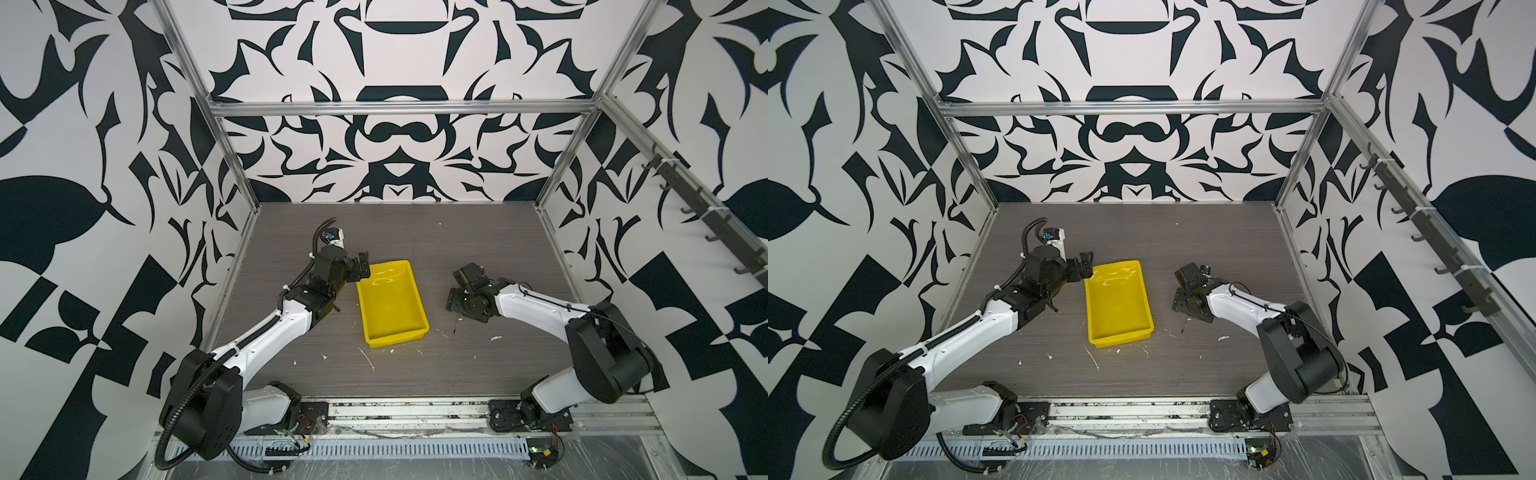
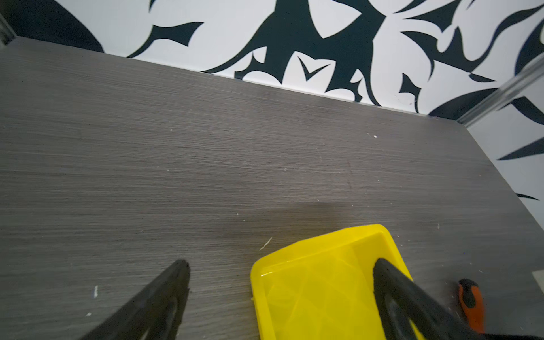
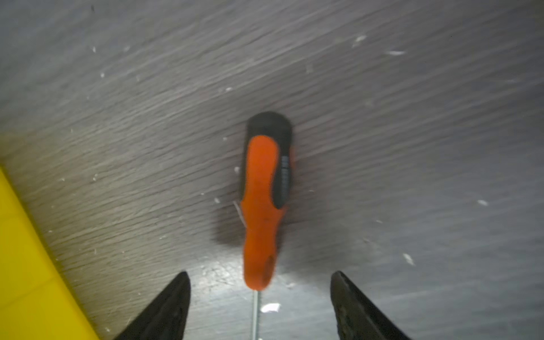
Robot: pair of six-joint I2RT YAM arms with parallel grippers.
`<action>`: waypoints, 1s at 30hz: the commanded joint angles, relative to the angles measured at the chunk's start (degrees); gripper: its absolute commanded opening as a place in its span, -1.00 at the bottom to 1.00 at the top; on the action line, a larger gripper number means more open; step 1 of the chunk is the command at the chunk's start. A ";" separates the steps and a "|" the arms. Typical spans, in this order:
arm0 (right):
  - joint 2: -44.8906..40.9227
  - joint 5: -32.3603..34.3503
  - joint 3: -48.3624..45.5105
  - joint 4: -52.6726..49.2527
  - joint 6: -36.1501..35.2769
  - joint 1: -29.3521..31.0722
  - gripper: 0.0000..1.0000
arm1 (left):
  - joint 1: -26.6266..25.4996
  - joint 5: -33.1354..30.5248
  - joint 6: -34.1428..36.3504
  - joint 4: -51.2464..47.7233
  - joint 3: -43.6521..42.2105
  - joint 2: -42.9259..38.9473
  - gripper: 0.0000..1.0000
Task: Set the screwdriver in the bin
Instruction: 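Lower the right gripper and close it on the screwdriver handle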
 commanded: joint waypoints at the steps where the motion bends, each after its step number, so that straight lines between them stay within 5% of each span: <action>1: 0.47 0.17 4.28 -3.38 -2.89 0.05 0.39 | 0.07 -13.04 -9.75 -5.52 0.03 -1.01 0.99; 3: 0.75 3.00 4.35 -4.04 -4.02 0.06 0.27 | 0.07 -21.17 -19.52 -12.63 0.56 -0.61 0.99; 5: 1.00 4.87 4.37 -4.65 -4.32 0.02 0.17 | 0.16 -22.88 -21.93 -11.35 -1.00 0.54 0.99; 12: 3.50 3.70 3.69 -2.42 -4.81 0.07 0.01 | 0.34 -3.91 -16.33 0.94 -3.53 3.14 1.00; 18: 6.43 4.15 4.63 -2.01 -4.65 0.07 -0.18 | 0.34 3.26 -14.85 3.01 -2.22 6.17 0.99; 23: 4.88 7.36 2.85 -2.40 -4.29 -0.01 -0.51 | 0.34 0.94 -15.51 3.03 -1.97 7.74 1.00; 27: 3.23 9.88 2.17 -4.36 -5.40 0.11 -0.68 | 0.34 6.10 -14.50 5.09 -1.90 8.48 0.89; 28: 2.83 9.98 1.84 -4.62 -5.37 0.07 -0.93 | 0.29 7.84 -14.08 6.66 -2.44 8.79 1.00; 30: 2.12 10.13 0.89 -4.37 -5.22 0.06 -1.00 | 0.34 10.09 -13.90 9.21 -3.04 9.42 0.99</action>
